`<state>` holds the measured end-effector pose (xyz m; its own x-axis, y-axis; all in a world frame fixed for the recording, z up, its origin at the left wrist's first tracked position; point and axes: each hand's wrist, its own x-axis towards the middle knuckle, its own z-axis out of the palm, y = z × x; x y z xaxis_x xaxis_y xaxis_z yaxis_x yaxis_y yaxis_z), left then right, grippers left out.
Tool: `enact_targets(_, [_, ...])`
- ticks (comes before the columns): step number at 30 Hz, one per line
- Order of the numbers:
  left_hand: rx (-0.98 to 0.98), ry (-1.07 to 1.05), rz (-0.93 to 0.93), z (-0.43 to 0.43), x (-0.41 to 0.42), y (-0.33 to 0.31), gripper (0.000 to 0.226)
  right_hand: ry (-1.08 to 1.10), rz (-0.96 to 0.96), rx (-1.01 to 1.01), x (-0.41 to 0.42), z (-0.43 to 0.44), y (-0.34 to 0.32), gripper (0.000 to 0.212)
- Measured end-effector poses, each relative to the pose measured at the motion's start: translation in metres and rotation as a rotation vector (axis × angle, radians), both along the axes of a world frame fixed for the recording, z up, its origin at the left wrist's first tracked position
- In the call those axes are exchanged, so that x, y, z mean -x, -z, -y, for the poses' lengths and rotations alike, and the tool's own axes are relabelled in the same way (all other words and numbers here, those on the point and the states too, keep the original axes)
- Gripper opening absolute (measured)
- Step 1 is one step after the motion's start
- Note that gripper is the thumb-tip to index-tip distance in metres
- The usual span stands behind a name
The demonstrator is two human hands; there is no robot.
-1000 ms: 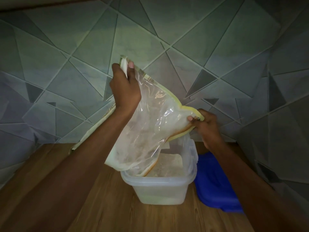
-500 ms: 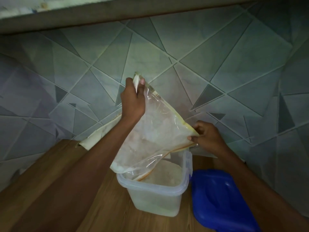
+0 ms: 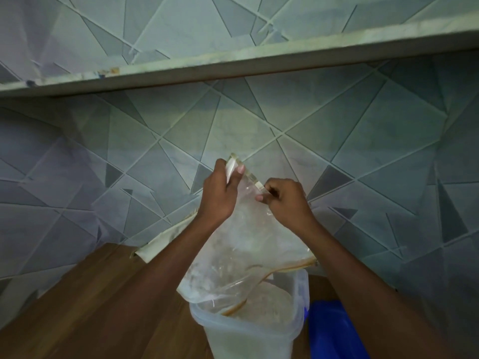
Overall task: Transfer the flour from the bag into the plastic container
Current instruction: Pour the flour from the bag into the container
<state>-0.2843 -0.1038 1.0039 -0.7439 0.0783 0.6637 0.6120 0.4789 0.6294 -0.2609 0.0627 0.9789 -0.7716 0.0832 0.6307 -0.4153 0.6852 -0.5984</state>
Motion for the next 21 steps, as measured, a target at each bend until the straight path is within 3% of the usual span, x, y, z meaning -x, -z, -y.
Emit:
enact_targets(11, [-0.062, 0.213, 0.062, 0.003, 0.003, 0.001, 0.037, 0.019, 0.044, 0.112, -0.006, -0.018, 0.019, 0.032])
enact_targets(17, [-0.185, 0.241, 0.072, 0.001, 0.012, -0.004, 0.026, 0.007, 0.033, 0.1, -0.008, -0.02, 0.022, 0.035])
enact_targets(21, [-0.144, 0.157, 0.001, 0.003, 0.011, -0.009, 0.02, 0.007, 0.061, 0.088, -0.008, -0.019, 0.019, 0.035])
